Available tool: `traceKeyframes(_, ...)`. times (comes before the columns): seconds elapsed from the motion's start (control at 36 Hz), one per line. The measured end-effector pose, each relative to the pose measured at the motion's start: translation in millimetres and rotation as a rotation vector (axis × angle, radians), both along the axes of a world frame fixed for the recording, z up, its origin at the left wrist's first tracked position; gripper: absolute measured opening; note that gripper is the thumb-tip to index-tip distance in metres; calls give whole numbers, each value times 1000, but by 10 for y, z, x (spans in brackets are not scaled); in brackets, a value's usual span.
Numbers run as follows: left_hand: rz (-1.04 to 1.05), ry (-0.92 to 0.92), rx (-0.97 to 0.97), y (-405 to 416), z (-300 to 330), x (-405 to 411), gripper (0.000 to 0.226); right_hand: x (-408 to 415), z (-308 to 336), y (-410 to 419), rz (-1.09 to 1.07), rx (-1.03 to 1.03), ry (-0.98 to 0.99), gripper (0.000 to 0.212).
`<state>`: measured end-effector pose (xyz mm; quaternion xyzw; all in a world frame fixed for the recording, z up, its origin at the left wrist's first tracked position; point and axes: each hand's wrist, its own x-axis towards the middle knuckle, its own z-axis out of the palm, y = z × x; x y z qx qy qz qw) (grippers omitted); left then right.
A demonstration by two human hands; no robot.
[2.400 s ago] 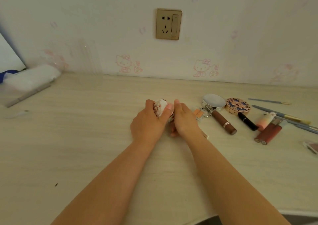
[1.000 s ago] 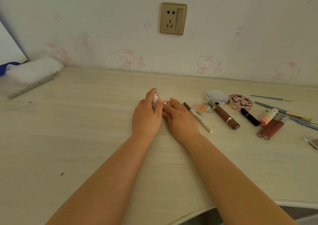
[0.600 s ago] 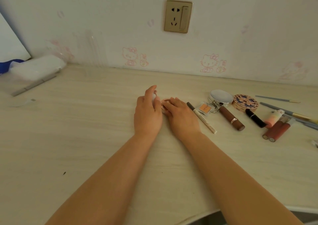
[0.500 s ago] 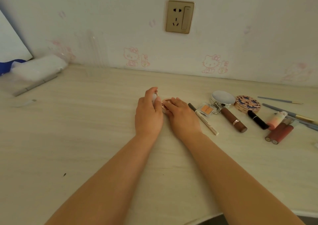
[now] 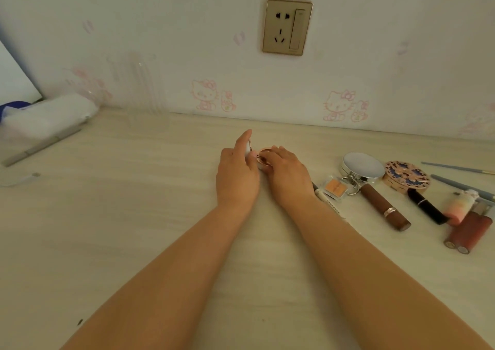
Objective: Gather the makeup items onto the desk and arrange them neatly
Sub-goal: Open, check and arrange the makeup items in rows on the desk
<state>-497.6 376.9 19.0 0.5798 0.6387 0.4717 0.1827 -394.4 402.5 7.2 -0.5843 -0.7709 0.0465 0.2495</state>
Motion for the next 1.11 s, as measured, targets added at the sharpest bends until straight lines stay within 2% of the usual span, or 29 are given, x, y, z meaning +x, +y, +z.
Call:
traceKeyframes(0.47,3,43,-21,625,-31,-94,41,-108,60,514,-85,-39,0,35)
traceKeyframes(1.11,-71,94,59,1123,-96,-152,47,-85,69,895,-138,-66,115,35)
